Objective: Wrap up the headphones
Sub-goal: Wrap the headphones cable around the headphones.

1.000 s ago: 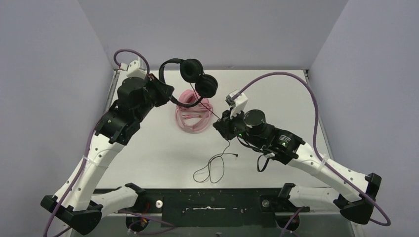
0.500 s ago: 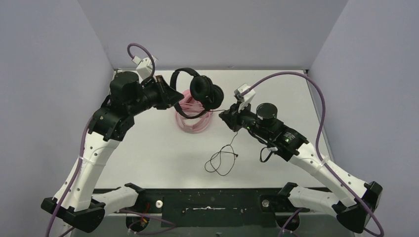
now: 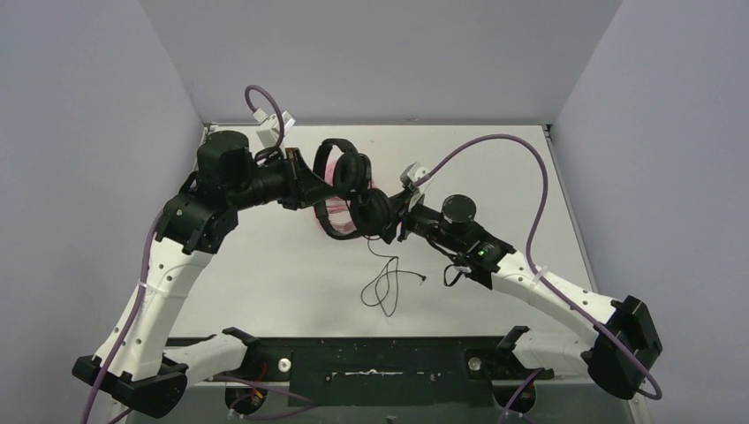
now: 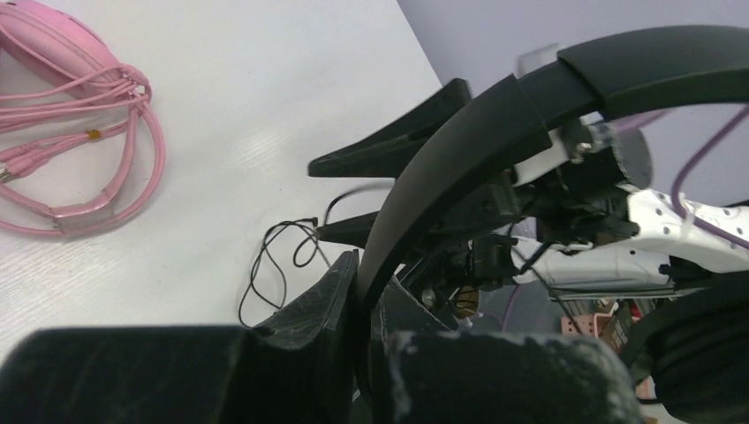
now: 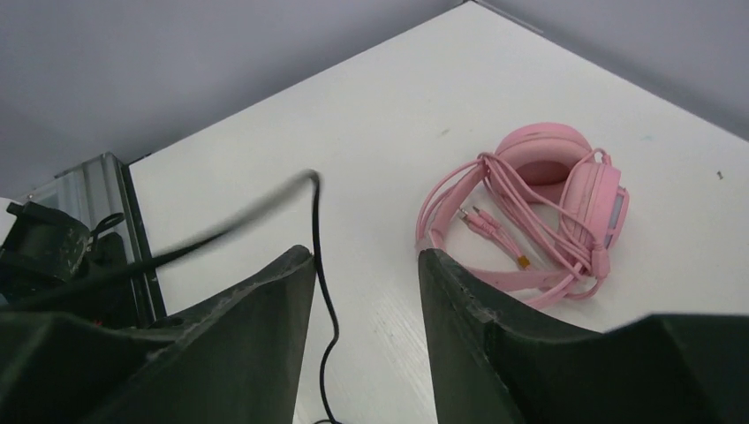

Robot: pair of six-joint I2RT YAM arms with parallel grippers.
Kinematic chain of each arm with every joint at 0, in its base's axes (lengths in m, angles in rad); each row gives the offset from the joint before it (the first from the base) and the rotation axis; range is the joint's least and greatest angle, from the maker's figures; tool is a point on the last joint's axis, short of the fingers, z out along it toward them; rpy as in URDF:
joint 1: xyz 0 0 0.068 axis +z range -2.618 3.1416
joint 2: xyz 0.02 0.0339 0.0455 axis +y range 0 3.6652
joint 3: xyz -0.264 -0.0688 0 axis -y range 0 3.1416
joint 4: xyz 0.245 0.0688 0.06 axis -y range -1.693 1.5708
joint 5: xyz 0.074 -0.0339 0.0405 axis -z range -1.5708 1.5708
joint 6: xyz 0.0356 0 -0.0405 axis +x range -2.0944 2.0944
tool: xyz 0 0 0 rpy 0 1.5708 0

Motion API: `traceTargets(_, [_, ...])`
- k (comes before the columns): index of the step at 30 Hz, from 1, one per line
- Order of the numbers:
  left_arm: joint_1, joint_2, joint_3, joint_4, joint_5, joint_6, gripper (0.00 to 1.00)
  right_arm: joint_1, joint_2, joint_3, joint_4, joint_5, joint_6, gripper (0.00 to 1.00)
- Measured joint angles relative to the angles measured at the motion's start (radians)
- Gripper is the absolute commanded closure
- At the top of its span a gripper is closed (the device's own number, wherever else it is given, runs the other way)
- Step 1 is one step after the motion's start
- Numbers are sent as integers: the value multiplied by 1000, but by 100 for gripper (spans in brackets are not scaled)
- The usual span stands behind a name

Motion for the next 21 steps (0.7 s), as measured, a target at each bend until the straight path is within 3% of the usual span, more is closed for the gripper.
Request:
traceTargets(15, [-1, -34, 0, -20, 71, -14, 100, -1, 73, -134, 187, -17, 47, 11])
traceTargets(21, [-1, -34, 0, -23, 126, -12, 100, -12, 91, -193, 257, -39, 58, 5])
